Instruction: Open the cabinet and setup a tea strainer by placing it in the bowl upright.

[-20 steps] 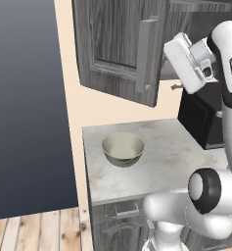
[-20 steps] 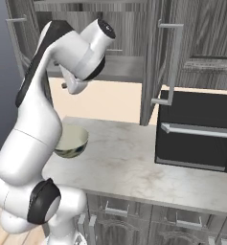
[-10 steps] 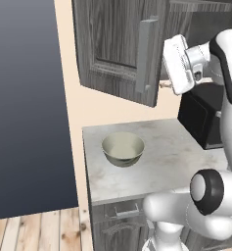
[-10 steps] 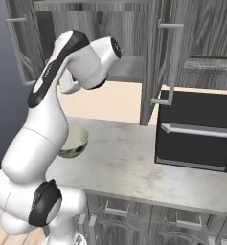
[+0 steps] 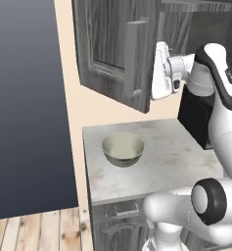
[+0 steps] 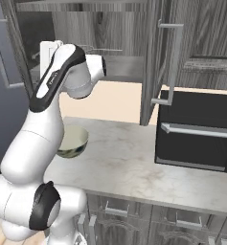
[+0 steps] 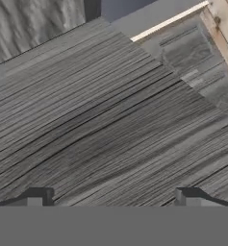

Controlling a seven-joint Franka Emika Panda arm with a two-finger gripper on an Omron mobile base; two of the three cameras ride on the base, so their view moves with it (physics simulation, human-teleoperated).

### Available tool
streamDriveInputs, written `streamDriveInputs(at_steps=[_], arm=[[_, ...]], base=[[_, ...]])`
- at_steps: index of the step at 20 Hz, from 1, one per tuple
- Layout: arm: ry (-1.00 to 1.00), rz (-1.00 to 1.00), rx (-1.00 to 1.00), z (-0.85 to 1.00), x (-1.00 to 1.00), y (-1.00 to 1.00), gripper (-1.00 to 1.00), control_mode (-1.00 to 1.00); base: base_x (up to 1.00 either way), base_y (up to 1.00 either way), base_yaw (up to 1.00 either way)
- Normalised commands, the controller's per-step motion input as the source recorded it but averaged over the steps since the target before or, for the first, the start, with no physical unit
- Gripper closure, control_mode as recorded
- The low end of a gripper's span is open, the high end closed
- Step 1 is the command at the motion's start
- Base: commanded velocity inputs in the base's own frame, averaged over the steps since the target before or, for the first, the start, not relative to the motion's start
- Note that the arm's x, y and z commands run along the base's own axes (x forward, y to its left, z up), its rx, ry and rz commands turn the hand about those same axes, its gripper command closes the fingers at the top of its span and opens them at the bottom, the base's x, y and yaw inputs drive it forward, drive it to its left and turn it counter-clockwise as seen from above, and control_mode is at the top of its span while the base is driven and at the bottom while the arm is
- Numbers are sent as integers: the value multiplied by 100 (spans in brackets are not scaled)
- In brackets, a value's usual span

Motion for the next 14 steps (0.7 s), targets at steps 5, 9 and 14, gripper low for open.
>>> streamDriveInputs(at_steps=[5,9,14], arm=[[0,21,16,9,-40,81,-100,-100],[-1,24,1,0,-48,95,-100,-100],[2,10,-3,0,-4,93,-100,-100]], base=[[0,0,0],[0,0,0],[0,0,0]])
